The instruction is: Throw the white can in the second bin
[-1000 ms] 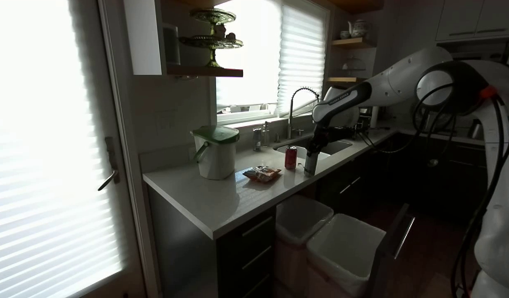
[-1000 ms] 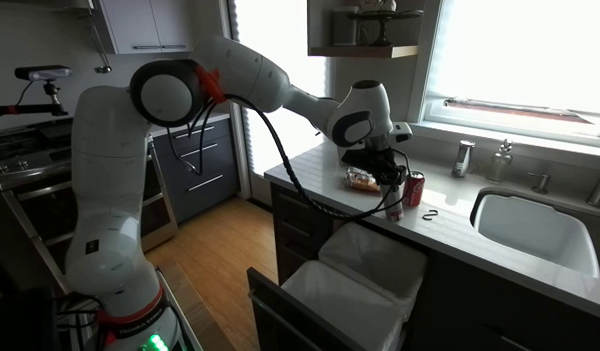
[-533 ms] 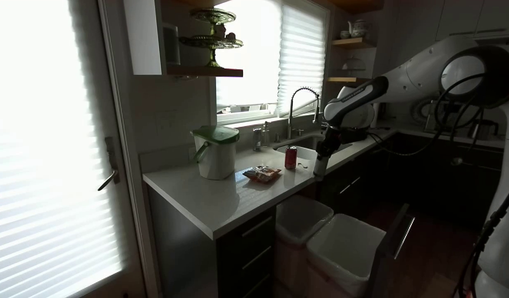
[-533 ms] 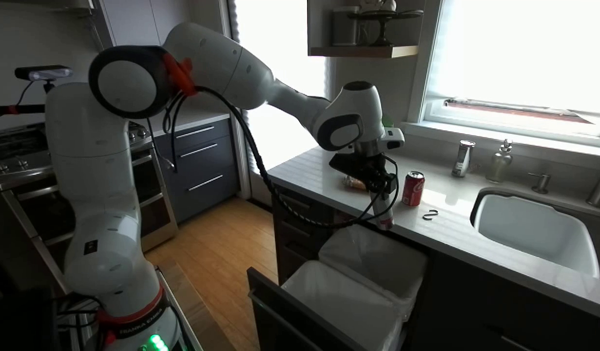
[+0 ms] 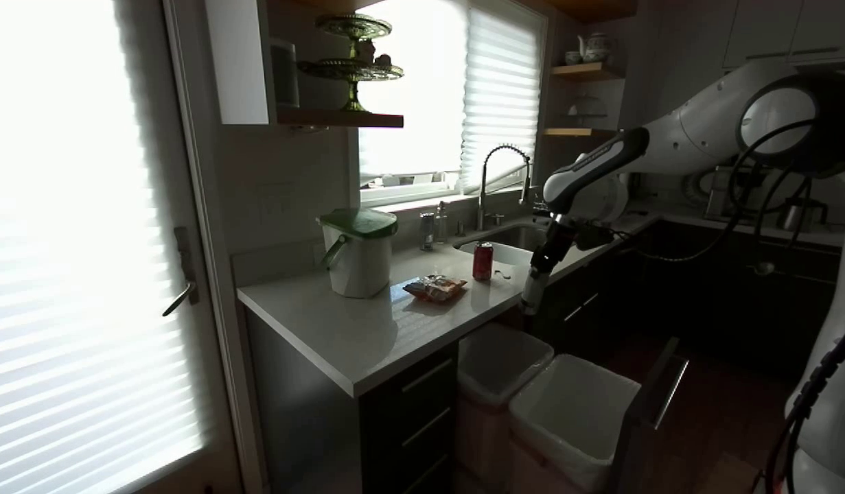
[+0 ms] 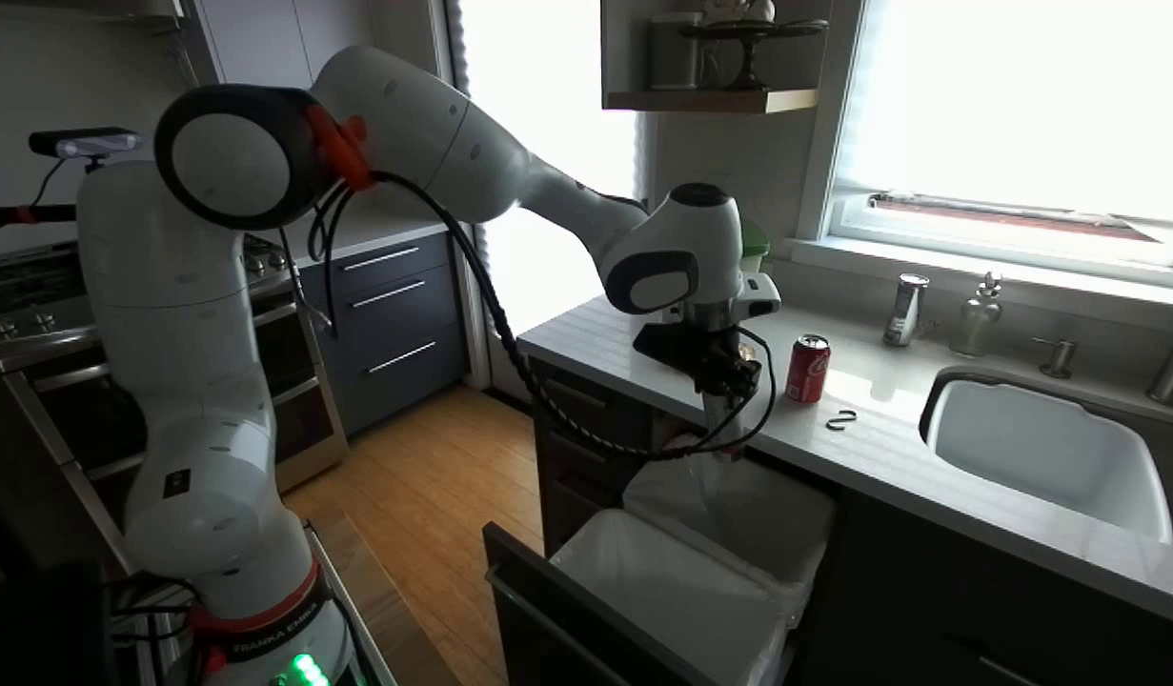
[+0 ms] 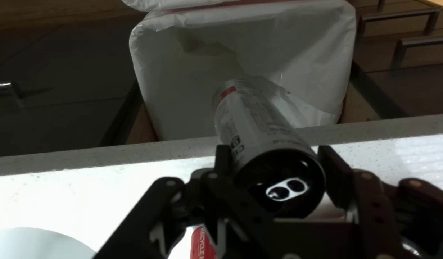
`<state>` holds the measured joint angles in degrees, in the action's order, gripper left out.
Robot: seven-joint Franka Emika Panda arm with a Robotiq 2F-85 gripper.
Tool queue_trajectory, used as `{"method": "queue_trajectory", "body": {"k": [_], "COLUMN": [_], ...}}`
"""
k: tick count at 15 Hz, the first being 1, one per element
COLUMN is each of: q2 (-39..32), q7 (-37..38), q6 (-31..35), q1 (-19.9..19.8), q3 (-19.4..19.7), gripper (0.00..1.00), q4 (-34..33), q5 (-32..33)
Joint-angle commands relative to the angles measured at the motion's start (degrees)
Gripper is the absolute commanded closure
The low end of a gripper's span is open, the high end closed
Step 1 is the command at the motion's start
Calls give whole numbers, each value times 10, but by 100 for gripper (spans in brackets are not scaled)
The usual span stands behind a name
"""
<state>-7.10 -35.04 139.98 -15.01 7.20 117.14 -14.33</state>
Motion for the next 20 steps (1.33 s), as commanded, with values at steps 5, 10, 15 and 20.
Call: {"method": "queue_trajectory", "body": {"k": [5, 10, 15, 20], "q2": [-85, -155, -151, -179], "q7": [-126, -194, -173, -168], "q6": [53, 128, 125, 120], "q1": [-29, -75, -75, -73], "q3": [-11, -63, -64, -60], "gripper": [62, 62, 37, 62], "q4": [-1, -27, -21, -43], "q5": [-83, -172, -148, -129]}}
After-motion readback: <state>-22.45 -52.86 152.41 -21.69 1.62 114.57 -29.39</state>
